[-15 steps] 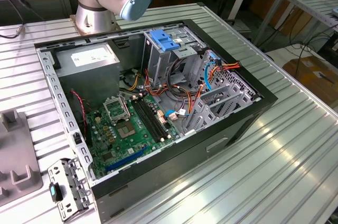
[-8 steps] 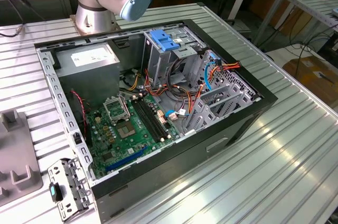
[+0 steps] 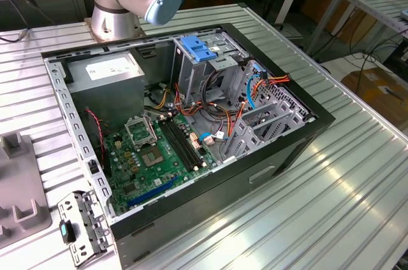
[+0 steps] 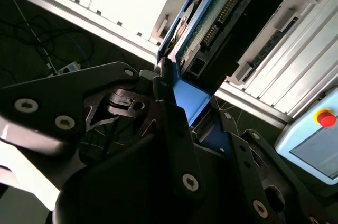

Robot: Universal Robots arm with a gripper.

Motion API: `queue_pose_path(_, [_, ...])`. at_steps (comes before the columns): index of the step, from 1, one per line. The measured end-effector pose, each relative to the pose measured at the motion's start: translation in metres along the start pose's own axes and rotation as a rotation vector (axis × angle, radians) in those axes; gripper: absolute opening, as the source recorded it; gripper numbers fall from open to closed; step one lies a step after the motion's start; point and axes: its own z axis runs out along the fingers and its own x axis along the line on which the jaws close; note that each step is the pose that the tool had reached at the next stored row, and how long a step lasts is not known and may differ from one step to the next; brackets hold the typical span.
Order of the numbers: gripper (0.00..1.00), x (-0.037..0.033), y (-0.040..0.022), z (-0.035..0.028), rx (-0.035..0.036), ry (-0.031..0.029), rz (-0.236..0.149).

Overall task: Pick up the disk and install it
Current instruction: 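Pick up the disk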

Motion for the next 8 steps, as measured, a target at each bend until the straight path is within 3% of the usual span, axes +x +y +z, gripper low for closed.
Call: queue_pose_path(8, [0.37,-0.0001,-0.0002,-0.0105,-0.0009,0.0000,0.000])
